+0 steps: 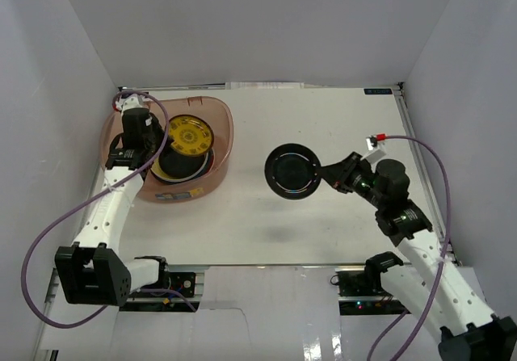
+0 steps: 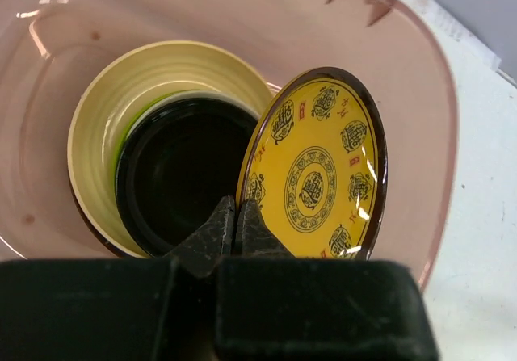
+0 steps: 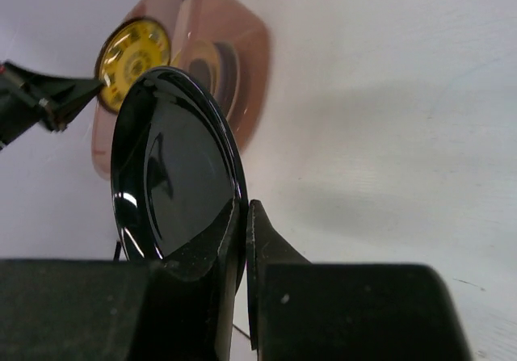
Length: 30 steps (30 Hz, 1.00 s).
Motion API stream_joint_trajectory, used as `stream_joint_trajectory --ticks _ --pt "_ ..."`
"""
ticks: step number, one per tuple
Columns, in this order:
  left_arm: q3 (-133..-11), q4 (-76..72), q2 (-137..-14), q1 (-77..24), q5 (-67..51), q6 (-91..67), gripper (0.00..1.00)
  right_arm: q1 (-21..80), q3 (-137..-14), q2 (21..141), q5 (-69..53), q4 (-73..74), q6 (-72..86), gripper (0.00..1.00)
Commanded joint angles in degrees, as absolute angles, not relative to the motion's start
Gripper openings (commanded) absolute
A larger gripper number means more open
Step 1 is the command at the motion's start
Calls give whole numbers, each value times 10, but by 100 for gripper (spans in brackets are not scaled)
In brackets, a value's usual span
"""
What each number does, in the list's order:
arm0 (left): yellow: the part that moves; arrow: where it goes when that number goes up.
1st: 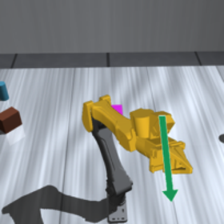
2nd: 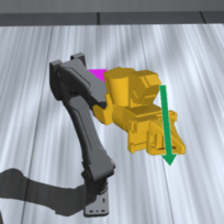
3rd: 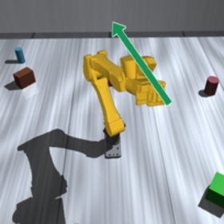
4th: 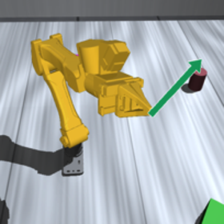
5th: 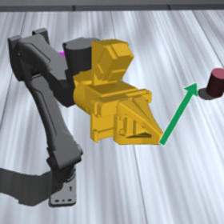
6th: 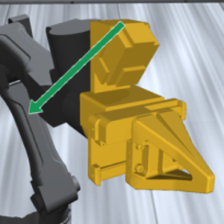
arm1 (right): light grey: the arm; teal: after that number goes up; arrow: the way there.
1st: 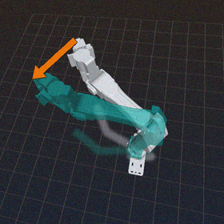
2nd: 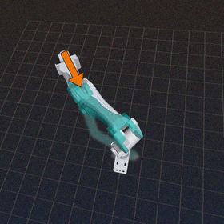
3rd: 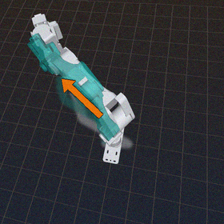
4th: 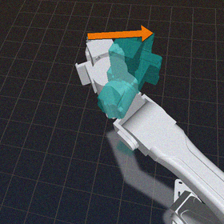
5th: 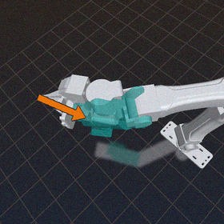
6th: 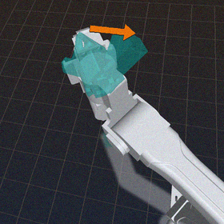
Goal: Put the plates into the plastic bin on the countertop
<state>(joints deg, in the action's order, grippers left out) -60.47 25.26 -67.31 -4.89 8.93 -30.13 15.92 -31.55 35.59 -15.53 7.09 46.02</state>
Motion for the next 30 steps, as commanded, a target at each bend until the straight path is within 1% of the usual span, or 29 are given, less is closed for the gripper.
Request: stream_joint_trajectory --ticks 1,2,5,6,7,8,10,11,13,14,17,20,21,24,25,26,28,30 --pt "-603 242 -690 -4 32 -331 0 263 -376 423 -52 7 442 8" --pt "-599 237 -698 -2 40 -339 0 323 -412 469 -32 -13 434 8" --pt "-587 238 -717 20 49 -345 0 421 -499 576 39 -29 396 8" --pt "-584 240 -721 21 67 -348 1 438 -522 605 61 -32 388 8" --pt "-571 237 -721 21 77 -352 8 467 -545 656 69 -43 371 8" --pt "-563 235 -719 22 90 -356 12 477 -588 679 80 -47 364 8" --pt "-539 224 -714 24 94 -359 49 494 -632 748 81 -49 354 8" --pt "-531 218 -705 25 89 -358 67 498 -673 768 84 -48 351 8" --pt "-521 214 -696 26 83 -356 98 506 -711 824 86 -47 344 8" --pt "-522 214 -683 26 76 -354 98 506 -745 840 84 -43 342 8" --pt "-533 218 -646 26 56 -352 98 508 -787 897 89 -39 339 8" --pt "-548 221 -564 27 44 -357 98 508 -847 960 85 -24 334 8" --pt "-555 221 -517 26 41 -359 98 510 -882 981 82 -11 333 8" --pt "-584 218 -450 27 40 -366 98 516 -935 1051 76 -1 331 8" --pt "-596 221 -425 27 20 -361 98 519 -973 1087 73 17 332 8" --pt "-611 228 -422 26 2 -356 98 521 -994 1105 69 23 332 8" --pt "-642 233 -428 26 -90 -351 98 526 -1061 1161 69 46 337 8" --pt "-644 233 -430 25 -130 -349 98 530 -1104 1213 62 60 345 8"
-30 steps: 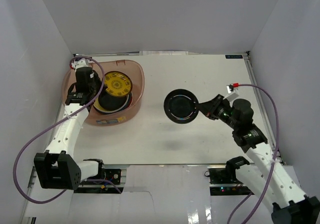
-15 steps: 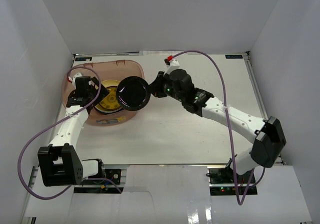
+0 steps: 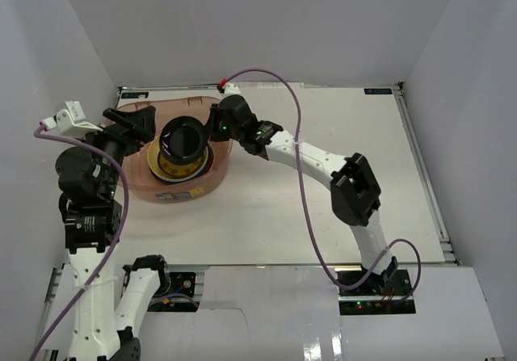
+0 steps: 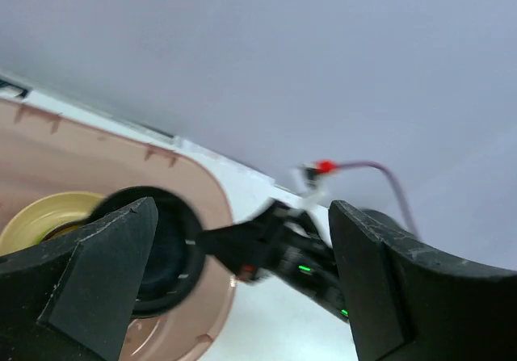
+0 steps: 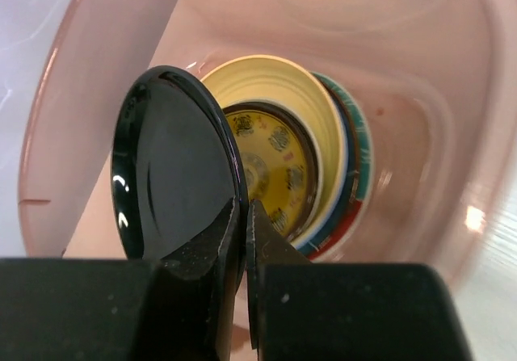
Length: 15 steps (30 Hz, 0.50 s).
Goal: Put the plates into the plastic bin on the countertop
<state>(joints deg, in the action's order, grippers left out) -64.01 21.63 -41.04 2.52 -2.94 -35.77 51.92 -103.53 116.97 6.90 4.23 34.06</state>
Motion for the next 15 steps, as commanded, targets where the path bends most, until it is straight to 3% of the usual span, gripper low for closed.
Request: stream_joint_trajectory --ticks 1,3,4,7,14,15 --pt "-642 234 -426 25 -140 -347 98 530 -1147 1232 57 76 349 8" --pt "-633 236 -421 25 -147 -341 98 530 -1191 1276 31 97 352 16" --pt "-632 236 -419 25 -150 -340 98 530 -1235 1286 32 116 351 38" --pt "-625 243 -417 24 -177 -336 98 530 -1228 1253 56 146 331 70" --pt "-613 230 -403 23 -279 -388 98 531 -1025 1025 59 64 282 87" --pt "-613 226 -395 23 -296 -399 98 532 -948 955 61 48 275 91"
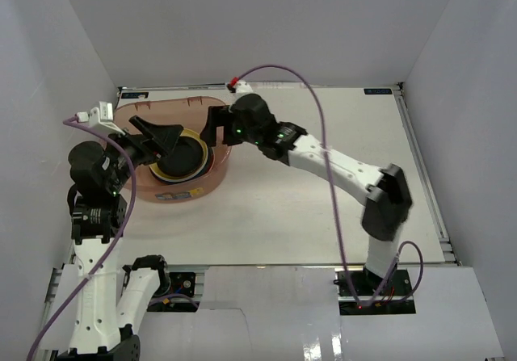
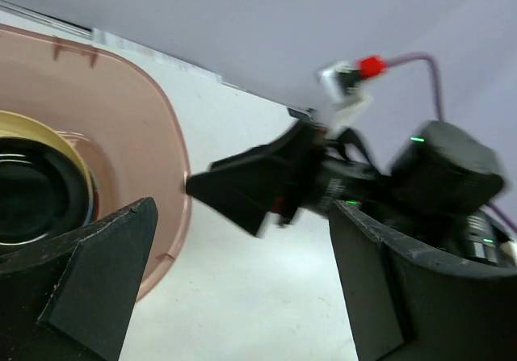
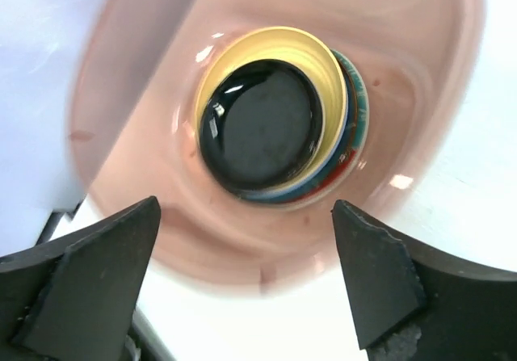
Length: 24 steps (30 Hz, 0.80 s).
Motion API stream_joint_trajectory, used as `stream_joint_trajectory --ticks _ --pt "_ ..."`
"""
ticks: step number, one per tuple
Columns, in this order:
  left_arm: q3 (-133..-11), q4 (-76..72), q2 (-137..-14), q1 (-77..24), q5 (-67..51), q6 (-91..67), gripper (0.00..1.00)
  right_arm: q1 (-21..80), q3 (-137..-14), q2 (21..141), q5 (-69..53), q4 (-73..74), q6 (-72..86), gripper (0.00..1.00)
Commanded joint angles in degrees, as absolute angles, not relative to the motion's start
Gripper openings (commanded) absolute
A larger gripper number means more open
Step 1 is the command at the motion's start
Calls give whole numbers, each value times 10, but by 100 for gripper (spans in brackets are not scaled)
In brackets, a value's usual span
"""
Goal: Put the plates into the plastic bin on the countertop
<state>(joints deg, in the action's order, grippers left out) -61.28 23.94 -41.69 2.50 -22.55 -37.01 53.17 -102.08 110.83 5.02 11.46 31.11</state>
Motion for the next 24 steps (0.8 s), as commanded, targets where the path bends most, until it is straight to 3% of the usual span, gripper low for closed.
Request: stream_joint_trajectory --ticks 1,4,5,6,14,18,24 --pt "-612 225 -389 23 -304 -404 98 531 -907 916 68 40 264 94" --pt "-593 215 -368 23 -328 -430 98 533 -688 714 84 20 243 90" --pt "-586 210 -363 24 -337 -437 98 533 -687 668 91 19 242 90" --pt "-578 204 -353 23 -349 -443 98 533 -610 627 102 29 242 90" --pt "-464 186 -318 -15 -442 -424 98 533 -404 235 200 192 277 90" --pt "-446 192 -336 -59 -466 -357 98 533 -357 164 214 207 287 90" --pt "-487 224 -370 -104 -475 -289 98 534 -366 181 226 211 276 90"
